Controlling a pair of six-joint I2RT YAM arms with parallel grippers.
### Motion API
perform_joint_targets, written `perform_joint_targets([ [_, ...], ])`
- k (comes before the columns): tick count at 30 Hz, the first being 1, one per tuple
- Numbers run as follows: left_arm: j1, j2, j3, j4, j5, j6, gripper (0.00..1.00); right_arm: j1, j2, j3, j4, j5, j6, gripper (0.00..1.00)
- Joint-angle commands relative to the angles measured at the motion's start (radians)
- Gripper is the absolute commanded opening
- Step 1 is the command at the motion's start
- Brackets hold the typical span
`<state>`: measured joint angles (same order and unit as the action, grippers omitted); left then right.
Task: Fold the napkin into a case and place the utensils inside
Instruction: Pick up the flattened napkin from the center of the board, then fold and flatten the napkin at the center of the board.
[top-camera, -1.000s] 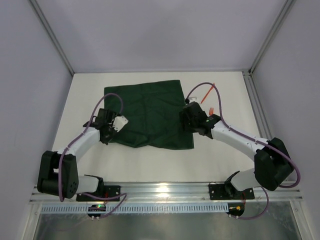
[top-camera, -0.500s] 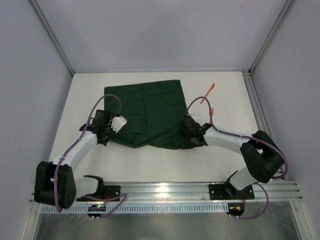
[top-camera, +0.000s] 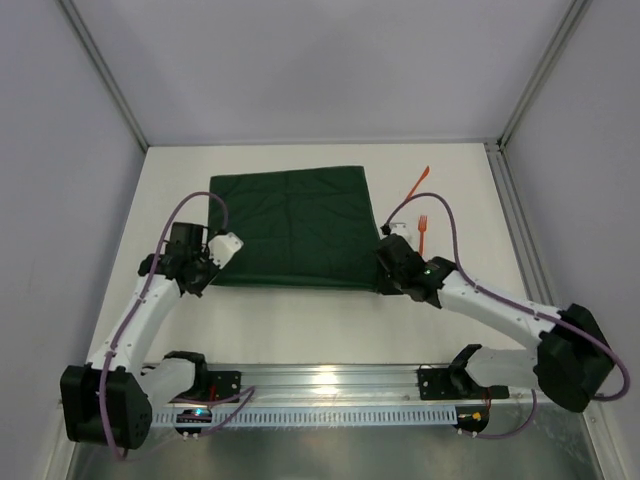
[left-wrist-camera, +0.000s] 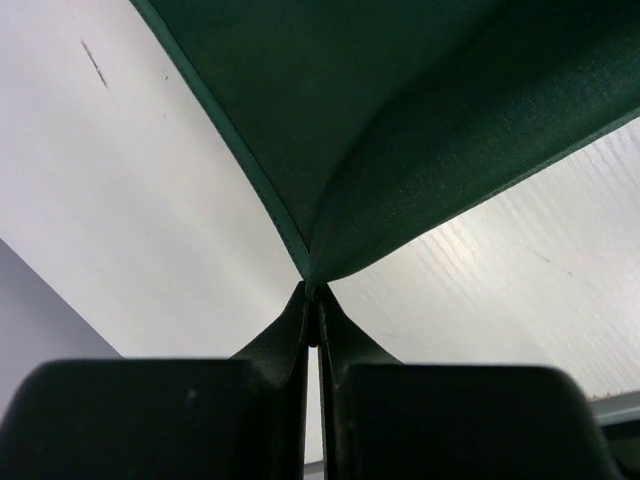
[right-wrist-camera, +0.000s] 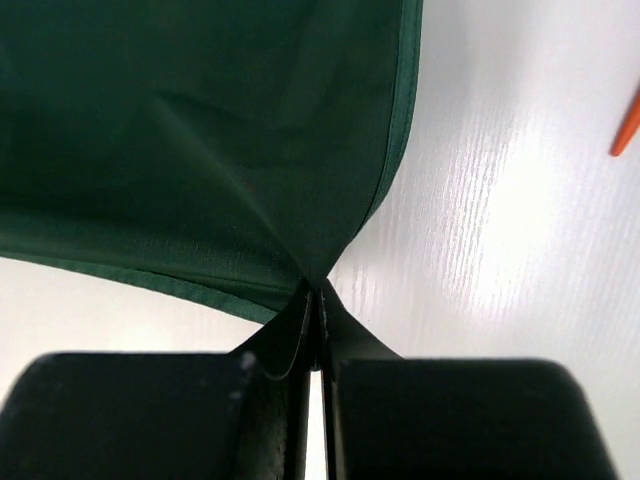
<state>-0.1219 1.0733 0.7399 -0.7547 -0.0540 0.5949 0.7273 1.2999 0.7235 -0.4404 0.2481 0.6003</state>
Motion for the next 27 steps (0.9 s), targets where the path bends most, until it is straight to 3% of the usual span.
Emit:
perform_joint_targets([
  [1, 0.028, -0.052, 0.059, -0.119, 0.023, 0.06, 0.0, -0.003, -0.166, 0.046, -0.145, 0.019, -0.022, 0.04],
  [10, 0.03, -0.111, 0.101, -0.336, 0.123, 0.085, 0.0, 0.026, -0.344, 0.186, -0.446, -0.09, -0.1, 0.04],
  [16, 0.03, -0.208, 0.216, -0.535, 0.2, 0.091, 0.0, 0.09, -0.366, 0.261, -0.635, -0.184, -0.079, 0.04],
  [22, 0.03, -0.129, 0.272, -0.421, 0.168, 0.019, 0.0, 0.049, -0.344, 0.319, -0.523, -0.213, -0.192, 0.04],
  [27, 0.03, 0.08, 0.386, -0.258, 0.149, -0.053, 0.0, -0.201, -0.13, 0.37, -0.408, -0.351, -0.339, 0.04],
])
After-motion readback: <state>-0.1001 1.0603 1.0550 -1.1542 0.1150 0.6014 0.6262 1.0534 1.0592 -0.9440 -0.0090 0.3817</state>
